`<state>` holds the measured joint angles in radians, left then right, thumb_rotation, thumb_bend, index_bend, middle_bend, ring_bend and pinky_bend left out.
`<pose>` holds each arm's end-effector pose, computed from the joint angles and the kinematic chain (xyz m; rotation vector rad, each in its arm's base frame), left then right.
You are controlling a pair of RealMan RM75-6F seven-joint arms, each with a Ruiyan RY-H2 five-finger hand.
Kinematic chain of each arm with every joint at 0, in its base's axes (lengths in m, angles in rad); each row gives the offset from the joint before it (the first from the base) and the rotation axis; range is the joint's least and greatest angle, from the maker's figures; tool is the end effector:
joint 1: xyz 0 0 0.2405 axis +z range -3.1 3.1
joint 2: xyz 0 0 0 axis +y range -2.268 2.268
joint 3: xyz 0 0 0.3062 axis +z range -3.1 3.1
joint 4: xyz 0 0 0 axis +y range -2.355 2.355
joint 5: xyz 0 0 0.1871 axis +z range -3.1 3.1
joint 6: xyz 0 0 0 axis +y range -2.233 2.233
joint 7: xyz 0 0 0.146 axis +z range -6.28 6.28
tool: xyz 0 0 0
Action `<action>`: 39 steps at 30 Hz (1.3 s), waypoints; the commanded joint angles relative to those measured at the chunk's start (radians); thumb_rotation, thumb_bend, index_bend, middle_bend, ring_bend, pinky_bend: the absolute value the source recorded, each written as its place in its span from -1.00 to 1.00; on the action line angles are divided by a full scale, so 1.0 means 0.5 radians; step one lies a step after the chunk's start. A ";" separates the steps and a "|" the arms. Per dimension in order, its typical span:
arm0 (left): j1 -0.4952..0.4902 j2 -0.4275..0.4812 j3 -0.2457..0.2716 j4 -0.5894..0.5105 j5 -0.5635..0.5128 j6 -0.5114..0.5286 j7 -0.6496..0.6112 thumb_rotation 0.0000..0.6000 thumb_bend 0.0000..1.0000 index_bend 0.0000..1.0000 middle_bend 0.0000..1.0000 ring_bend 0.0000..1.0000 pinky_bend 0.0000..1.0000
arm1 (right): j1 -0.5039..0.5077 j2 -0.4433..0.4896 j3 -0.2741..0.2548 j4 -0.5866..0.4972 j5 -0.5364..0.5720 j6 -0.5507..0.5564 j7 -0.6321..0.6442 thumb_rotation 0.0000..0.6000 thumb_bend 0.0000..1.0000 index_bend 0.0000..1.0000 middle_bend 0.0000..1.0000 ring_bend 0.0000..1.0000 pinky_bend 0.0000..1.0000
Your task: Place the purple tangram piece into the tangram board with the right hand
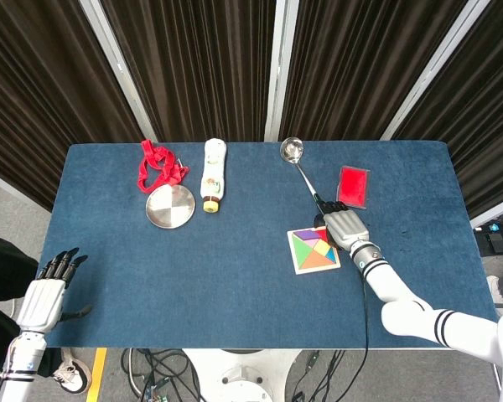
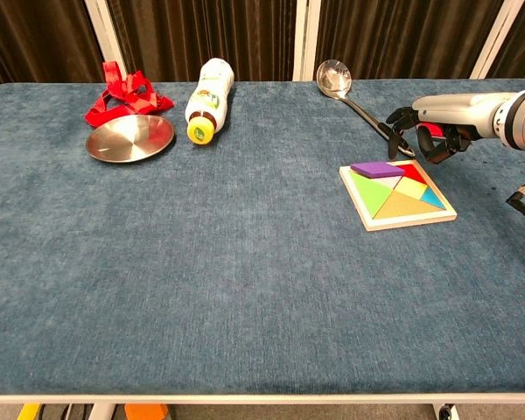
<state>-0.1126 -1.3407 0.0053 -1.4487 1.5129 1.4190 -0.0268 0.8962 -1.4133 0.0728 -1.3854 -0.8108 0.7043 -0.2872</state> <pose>-0.3598 0.1846 0.1161 -1.4557 -1.0373 -0.9184 -0.2199 -0.4172 0.0351 1.8866 -1.1191 0.5992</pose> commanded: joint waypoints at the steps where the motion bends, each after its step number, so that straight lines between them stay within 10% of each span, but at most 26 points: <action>1: 0.001 0.000 -0.002 0.000 0.000 0.004 -0.002 1.00 -0.94 -0.72 -0.91 -1.00 -0.72 | -0.002 -0.002 0.000 0.001 -0.003 -0.005 0.000 1.00 0.94 -0.28 -1.00 -1.00 -1.00; 39: 0.004 0.010 -0.003 -0.014 0.005 0.019 0.002 1.00 -0.94 -0.72 -0.91 -1.00 -0.72 | 0.007 0.029 0.061 -0.165 -0.164 -0.026 0.069 1.00 0.95 -0.25 -1.00 -1.00 -1.00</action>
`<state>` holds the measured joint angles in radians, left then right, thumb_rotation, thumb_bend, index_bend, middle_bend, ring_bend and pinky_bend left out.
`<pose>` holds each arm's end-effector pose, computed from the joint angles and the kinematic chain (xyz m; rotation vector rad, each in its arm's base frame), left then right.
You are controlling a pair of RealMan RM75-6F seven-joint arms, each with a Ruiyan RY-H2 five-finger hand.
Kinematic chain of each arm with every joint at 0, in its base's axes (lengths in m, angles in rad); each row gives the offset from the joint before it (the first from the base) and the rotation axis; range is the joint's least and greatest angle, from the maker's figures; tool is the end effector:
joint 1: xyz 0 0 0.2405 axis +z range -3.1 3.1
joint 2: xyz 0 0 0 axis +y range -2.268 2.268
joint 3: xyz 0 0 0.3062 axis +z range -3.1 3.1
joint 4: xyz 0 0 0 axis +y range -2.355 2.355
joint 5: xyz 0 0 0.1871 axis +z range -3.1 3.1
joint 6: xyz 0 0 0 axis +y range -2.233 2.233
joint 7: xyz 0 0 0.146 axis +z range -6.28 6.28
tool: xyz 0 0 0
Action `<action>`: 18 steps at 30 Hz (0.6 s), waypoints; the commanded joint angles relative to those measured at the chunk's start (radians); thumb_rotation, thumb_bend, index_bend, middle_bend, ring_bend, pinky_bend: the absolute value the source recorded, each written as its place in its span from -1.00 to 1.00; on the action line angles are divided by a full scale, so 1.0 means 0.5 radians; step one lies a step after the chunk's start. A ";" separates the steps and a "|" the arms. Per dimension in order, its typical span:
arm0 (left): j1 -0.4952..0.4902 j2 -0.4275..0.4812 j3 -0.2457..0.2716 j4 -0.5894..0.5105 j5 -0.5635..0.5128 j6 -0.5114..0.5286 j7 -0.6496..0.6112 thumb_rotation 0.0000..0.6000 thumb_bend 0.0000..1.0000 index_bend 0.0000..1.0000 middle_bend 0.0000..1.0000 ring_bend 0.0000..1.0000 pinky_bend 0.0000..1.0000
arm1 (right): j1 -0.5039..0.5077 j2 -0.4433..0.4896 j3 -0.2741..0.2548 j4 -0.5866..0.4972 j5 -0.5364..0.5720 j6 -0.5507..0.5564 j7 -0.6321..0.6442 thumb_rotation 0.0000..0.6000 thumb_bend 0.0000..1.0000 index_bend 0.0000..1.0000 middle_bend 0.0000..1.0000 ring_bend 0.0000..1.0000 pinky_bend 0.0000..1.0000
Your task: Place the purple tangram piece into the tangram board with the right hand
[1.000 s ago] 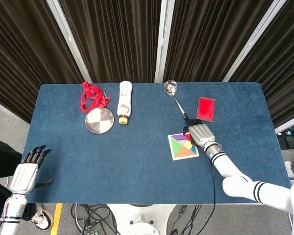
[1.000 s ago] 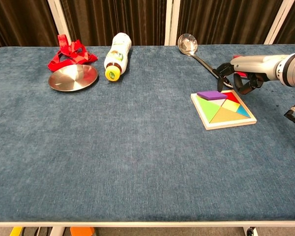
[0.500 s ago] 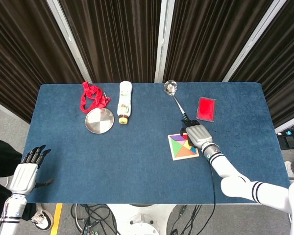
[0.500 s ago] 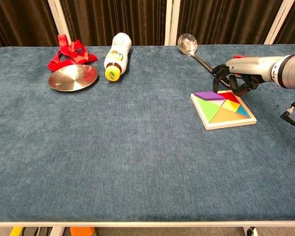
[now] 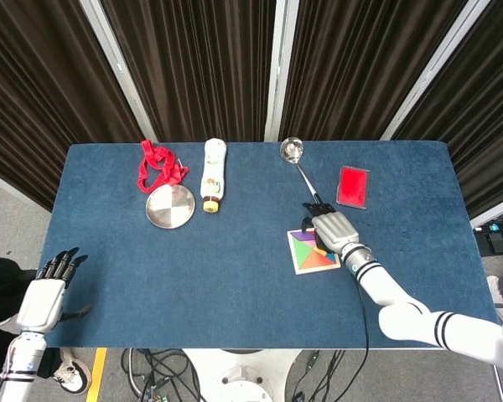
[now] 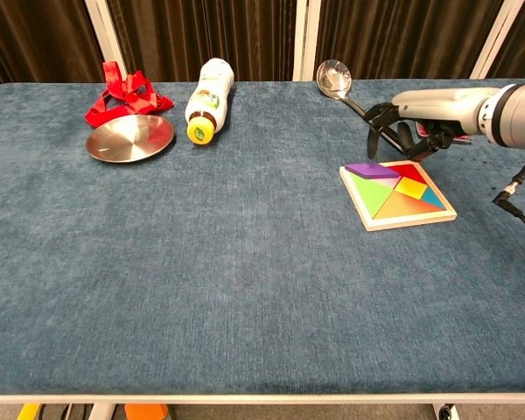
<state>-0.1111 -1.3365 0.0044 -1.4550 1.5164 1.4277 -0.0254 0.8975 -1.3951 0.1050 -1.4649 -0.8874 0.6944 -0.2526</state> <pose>-0.3585 0.1843 0.1184 -1.4523 -1.0303 -0.9260 -0.1940 -0.4077 0.0320 1.9638 -1.1272 0.6815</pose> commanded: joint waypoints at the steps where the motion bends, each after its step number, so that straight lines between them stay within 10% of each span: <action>1: 0.002 0.003 -0.002 -0.002 -0.003 0.002 -0.002 1.00 -0.94 -0.72 -0.91 -1.00 -0.72 | 0.005 -0.011 -0.006 -0.007 -0.017 -0.004 -0.003 1.00 0.95 -0.24 -1.00 -1.00 -1.00; 18: -0.001 -0.005 0.000 0.012 -0.004 -0.006 -0.009 1.00 -0.94 -0.71 -0.91 -1.00 -0.72 | -0.036 0.039 -0.076 -0.039 -0.033 0.049 -0.065 1.00 0.95 -0.06 -1.00 -1.00 -1.00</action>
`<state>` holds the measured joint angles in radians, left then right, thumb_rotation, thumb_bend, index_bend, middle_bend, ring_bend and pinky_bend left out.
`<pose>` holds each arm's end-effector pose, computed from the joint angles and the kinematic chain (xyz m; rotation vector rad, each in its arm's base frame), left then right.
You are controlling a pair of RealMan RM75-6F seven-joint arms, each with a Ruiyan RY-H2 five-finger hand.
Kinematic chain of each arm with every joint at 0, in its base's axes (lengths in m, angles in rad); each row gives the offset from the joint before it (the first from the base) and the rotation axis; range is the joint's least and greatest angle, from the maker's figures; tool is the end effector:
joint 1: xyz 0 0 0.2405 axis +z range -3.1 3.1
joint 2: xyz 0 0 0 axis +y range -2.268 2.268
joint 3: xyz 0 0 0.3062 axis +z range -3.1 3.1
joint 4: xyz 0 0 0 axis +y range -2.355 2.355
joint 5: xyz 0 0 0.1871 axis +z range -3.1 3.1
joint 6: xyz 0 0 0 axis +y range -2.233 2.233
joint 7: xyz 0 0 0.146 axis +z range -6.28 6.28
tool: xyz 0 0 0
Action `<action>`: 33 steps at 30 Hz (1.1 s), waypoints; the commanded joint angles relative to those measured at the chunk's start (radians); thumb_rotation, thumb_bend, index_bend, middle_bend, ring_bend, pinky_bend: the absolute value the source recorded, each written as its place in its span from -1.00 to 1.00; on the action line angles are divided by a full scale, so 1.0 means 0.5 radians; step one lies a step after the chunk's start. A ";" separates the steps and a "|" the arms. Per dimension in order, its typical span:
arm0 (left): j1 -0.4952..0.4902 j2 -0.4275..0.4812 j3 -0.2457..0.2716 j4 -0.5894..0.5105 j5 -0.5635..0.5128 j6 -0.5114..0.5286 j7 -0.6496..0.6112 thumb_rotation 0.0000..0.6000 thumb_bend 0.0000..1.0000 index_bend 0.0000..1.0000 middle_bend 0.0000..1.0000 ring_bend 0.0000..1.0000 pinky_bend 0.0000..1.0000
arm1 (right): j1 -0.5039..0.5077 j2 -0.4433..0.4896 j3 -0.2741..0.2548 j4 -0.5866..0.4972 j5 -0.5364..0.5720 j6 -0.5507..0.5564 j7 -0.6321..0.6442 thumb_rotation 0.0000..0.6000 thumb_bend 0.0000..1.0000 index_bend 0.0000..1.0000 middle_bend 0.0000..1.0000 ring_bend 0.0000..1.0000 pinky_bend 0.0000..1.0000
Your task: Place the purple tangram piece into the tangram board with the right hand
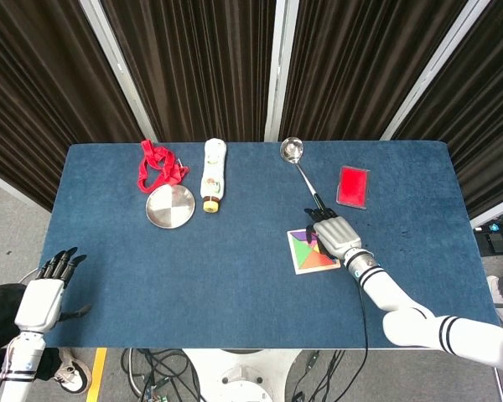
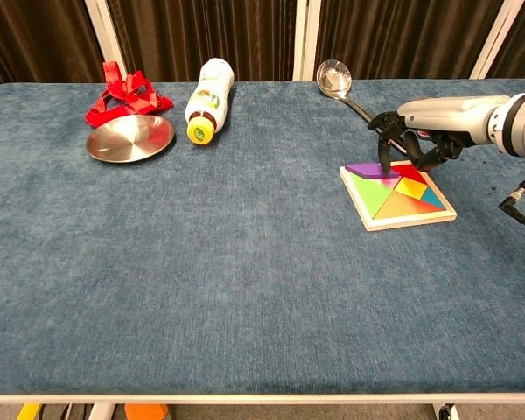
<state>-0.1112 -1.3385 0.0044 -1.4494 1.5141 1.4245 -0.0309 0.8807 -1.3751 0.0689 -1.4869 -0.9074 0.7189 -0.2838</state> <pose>-0.3597 0.1844 0.1177 -1.4509 -1.0352 -0.9240 -0.2051 -0.3987 0.0367 1.9839 -1.0779 0.6361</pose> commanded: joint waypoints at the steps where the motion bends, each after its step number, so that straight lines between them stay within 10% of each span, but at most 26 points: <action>1: 0.000 -0.002 0.000 0.000 0.001 0.001 0.003 1.00 -0.94 -0.72 -0.91 -1.00 -0.72 | -0.003 -0.002 -0.006 0.009 0.014 -0.004 -0.005 1.00 0.95 -0.06 -1.00 -1.00 -1.00; 33: 0.003 -0.002 0.001 0.009 -0.005 -0.002 -0.009 1.00 -0.94 -0.72 -0.91 -1.00 -0.72 | 0.014 -0.036 -0.023 0.080 0.106 -0.041 -0.053 1.00 0.95 -0.11 -1.00 -1.00 -1.00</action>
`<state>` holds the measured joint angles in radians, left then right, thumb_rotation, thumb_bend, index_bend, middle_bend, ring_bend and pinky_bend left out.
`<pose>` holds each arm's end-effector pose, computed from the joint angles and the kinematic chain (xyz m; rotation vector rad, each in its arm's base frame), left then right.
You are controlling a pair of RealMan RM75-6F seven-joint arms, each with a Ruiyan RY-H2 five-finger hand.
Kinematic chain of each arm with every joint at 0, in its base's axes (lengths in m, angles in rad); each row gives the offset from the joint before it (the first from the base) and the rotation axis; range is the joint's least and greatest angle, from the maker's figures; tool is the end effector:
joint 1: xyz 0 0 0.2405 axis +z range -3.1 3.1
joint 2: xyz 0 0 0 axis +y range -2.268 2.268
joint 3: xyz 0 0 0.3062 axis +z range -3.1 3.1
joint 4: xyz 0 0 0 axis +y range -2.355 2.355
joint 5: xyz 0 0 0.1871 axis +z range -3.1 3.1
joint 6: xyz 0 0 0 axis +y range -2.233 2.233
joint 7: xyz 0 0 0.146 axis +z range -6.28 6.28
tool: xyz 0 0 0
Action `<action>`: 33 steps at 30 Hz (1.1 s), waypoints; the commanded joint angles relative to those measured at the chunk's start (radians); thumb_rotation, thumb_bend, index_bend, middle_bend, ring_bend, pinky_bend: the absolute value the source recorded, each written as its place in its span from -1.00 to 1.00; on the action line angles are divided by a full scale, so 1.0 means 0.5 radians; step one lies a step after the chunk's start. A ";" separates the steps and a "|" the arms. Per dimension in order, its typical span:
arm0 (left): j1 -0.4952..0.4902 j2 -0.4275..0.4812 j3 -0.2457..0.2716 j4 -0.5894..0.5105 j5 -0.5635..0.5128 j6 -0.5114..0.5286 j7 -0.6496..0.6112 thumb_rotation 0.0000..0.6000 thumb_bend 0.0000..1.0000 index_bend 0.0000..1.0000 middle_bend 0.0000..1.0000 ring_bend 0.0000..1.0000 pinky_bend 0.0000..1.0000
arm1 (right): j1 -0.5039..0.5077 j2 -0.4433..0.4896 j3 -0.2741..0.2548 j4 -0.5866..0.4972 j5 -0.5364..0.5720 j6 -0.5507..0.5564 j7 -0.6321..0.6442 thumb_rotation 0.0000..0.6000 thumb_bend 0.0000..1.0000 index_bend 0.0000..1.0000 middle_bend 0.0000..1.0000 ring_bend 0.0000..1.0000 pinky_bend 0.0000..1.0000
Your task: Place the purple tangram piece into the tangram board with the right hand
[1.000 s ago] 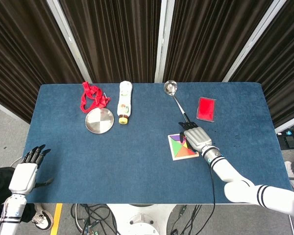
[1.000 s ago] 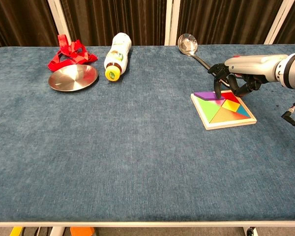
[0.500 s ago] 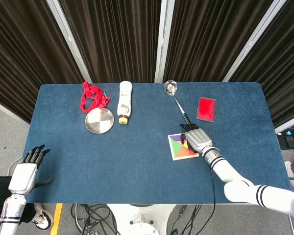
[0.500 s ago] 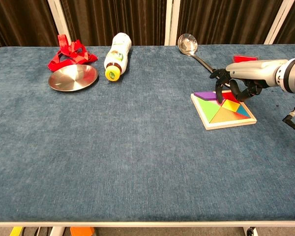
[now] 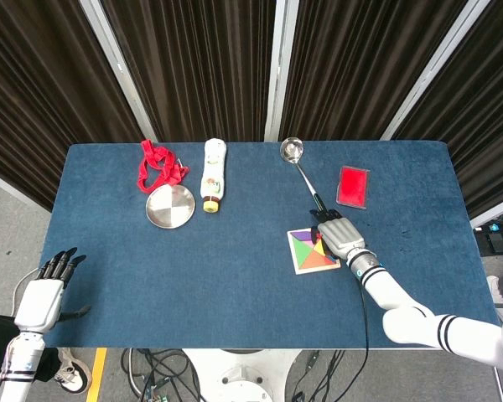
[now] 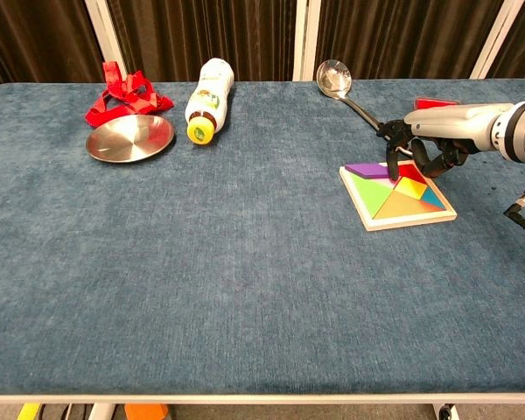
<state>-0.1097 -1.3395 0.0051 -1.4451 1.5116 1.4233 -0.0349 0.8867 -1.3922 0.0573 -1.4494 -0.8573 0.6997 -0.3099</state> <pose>-0.3612 0.1838 0.1176 -1.4480 -1.0391 -0.9208 -0.2150 -0.4022 0.0321 1.9666 -1.0913 0.5821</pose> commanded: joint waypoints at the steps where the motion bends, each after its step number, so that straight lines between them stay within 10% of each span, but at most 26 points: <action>1: 0.000 0.000 -0.001 0.000 0.000 0.001 -0.002 1.00 -0.94 -0.72 -0.91 -1.00 -0.72 | 0.002 -0.002 0.001 0.006 0.008 -0.005 0.000 1.00 0.95 -0.11 -1.00 -1.00 -1.00; 33: 0.000 -0.003 0.003 0.007 0.006 0.000 -0.011 1.00 -0.94 -0.72 -0.91 -1.00 -0.72 | -0.033 0.037 0.054 -0.030 -0.071 0.012 0.118 1.00 0.95 -0.12 -1.00 -1.00 -1.00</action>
<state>-0.1096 -1.3409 0.0064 -1.4414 1.5147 1.4232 -0.0402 0.8745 -1.3810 0.0781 -1.4547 -0.8817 0.7042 -0.2623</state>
